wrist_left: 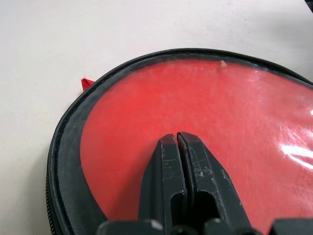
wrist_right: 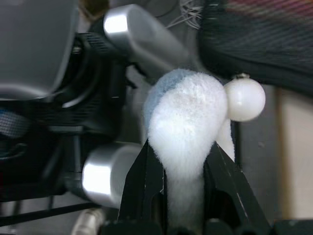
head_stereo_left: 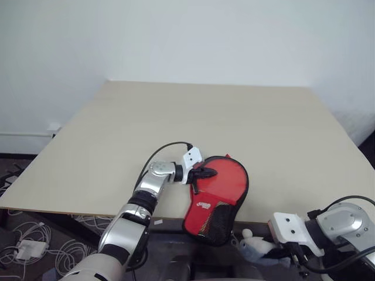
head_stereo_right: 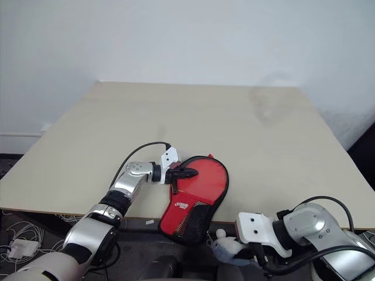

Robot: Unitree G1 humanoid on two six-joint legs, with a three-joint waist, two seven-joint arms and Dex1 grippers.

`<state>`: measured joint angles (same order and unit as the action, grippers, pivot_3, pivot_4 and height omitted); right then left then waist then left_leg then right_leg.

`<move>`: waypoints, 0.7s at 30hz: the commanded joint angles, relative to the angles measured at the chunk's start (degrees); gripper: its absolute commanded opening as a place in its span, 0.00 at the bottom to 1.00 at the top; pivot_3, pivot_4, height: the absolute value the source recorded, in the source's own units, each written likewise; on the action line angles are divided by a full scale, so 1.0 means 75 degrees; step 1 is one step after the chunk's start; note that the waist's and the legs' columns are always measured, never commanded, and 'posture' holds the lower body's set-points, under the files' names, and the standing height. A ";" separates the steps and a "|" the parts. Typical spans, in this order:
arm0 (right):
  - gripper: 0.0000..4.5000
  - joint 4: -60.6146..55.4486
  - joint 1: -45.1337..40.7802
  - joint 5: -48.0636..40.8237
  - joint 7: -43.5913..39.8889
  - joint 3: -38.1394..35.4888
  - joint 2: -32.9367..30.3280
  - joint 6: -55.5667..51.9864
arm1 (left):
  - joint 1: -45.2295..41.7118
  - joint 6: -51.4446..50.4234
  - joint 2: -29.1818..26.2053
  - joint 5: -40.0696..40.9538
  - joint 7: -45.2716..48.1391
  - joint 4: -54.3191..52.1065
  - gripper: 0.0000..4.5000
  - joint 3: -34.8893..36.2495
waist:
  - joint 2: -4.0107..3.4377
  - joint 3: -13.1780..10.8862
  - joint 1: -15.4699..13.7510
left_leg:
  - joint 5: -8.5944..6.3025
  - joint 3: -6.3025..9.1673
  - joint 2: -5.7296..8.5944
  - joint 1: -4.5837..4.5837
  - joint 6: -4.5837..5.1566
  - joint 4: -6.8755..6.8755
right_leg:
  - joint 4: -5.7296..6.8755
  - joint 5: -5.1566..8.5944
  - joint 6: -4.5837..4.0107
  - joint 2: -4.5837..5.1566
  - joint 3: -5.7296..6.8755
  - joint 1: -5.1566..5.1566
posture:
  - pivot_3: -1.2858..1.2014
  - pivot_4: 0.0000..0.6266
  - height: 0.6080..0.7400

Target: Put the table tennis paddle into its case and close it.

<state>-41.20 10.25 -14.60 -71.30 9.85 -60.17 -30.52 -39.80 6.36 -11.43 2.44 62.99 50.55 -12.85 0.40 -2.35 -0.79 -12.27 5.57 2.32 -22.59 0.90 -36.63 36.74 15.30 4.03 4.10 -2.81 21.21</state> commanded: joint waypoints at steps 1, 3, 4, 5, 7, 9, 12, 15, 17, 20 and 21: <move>0.09 -0.0422 0.0230 -0.0120 -0.0017 -0.0004 -0.0227 0.0143 | 0.0034 -0.0127 -0.0119 -0.0285 0.0043 0.0317 0.00 -0.0128 | 0.0001 0.0000 -0.0002 | 0.0000 0.0000 -0.0001 0.0000 0.0000 -0.0001 | 0.0000 0.0000 0.0000 0.0000 0.0001 0.0000 | 0.52 0.00 0.96; 0.09 -0.0468 0.0343 -0.0100 -0.0007 -0.0004 -0.0310 0.0214 | 0.0010 -0.0103 -0.0108 -0.0293 0.0033 0.0365 0.00 -0.0128 | 0.0003 0.0001 -0.0003 | -0.0001 0.0000 -0.0009 -0.0001 0.0001 0.0000 | -0.0001 0.0000 0.0000 0.0001 0.0001 0.0000 | 0.52 0.00 0.96; 0.09 -0.0483 0.0371 -0.0109 -0.0008 -0.0004 -0.0342 0.0234 | -0.0002 -0.0088 -0.0105 -0.0298 0.0029 0.0393 0.00 -0.0128 | 0.0003 0.0001 -0.0003 | -0.0001 0.0000 -0.0010 -0.0001 0.0002 -0.0002 | -0.0001 0.0000 0.0000 0.0001 0.0000 0.0000 | 0.52 0.00 0.96; 0.09 -0.0480 0.0371 -0.0128 0.0004 -0.0004 -0.0364 0.0231 | -0.0013 -0.0072 -0.0100 -0.0302 0.0020 0.0420 0.00 -0.0128 | 0.0003 0.0001 -0.0003 | 0.0000 0.0000 -0.0010 -0.0001 0.0004 -0.0005 | -0.0001 0.0000 0.0000 0.0001 0.0000 -0.0001 | 0.52 0.00 0.96; 0.09 -0.0457 0.0246 -0.0219 0.0024 -0.0013 -0.0377 0.0165 | -0.0044 -0.0039 -0.0093 -0.0312 -0.0012 0.0477 0.00 -0.0124 | 0.0010 0.0002 -0.0004 | -0.0002 0.0000 -0.0010 -0.0001 0.0006 -0.0009 | -0.0001 0.0000 0.0001 0.0001 0.0001 -0.0003 | 0.52 0.00 0.96; 0.09 -0.0456 0.0119 -0.0348 -0.0025 -0.0038 -0.0398 0.0074 | -0.0072 -0.0013 -0.0092 -0.0312 -0.0029 0.0523 0.00 -0.0116 | 0.0010 0.0002 -0.0004 | -0.0002 0.0001 -0.0010 -0.0001 0.0008 -0.0012 | -0.0001 0.0000 0.0000 0.0000 0.0001 -0.0005 | 0.52 0.00 0.96; 0.16 -0.0407 -0.0134 -0.0755 -0.0485 -0.0171 -0.0629 0.0034 | -0.0091 0.0026 -0.0093 -0.0324 -0.0087 0.0573 0.00 -0.0109 | 0.0009 0.0003 -0.0002 | -0.0003 0.0000 -0.0013 -0.0001 0.0011 -0.0017 | 0.0000 0.0000 0.0001 0.0000 0.0001 -0.0007 | 0.52 0.00 0.96; 0.36 -0.0181 -0.0603 -0.1161 -0.0825 -0.0225 -0.0767 -0.0029 | -0.0056 0.0046 -0.0139 -0.0330 -0.0168 0.0530 0.00 -0.0094 | 0.0016 0.0001 -0.0003 | -0.0006 0.0002 -0.0027 0.0000 0.0013 -0.0023 | 0.0000 0.0000 0.0001 0.0001 0.0003 -0.0010 | 0.52 0.00 0.96; 0.53 0.0067 -0.1025 -0.1361 -0.0991 -0.0231 -0.0765 -0.0114 | -0.0016 0.0095 -0.0205 -0.0338 -0.0249 0.0445 0.00 -0.0071 | 0.0025 0.0001 0.0001 | -0.0006 0.0002 -0.0028 -0.0001 0.0013 -0.0023 | 0.0000 0.0000 0.0001 -0.0002 0.0004 -0.0010 | 0.52 0.00 0.96; 0.76 0.0666 -0.1809 -0.1651 -0.1378 -0.0273 -0.0708 -0.0196 | 0.0108 0.0040 -0.0340 -0.0268 -0.0271 0.0130 0.00 0.0014 | 0.0026 0.0001 0.0014 | -0.0008 -0.0002 -0.0031 0.0000 0.0011 -0.0024 | 0.0001 -0.0001 0.0000 -0.0003 0.0002 -0.0009 | 0.52 0.00 0.96; 0.85 0.1000 -0.2210 -0.1750 -0.1505 -0.0280 -0.0632 -0.0235 | 0.0178 -0.0012 -0.0408 -0.0220 -0.0262 -0.0060 0.04 0.0059 | 0.0025 0.0001 0.0055 | -0.0008 -0.0005 -0.0033 0.0000 0.0011 -0.0024 | 0.0003 -0.0002 -0.0001 -0.0004 0.0001 -0.0006 | 0.52 0.00 0.96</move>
<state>-36.56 -2.94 -25.50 -80.60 9.58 -64.95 -31.99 -39.94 7.39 -12.85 1.87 61.37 50.59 -12.65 0.59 -2.35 -0.37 -12.33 5.49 2.07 -22.58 0.99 -36.81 36.77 15.28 4.01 4.07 -2.81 21.18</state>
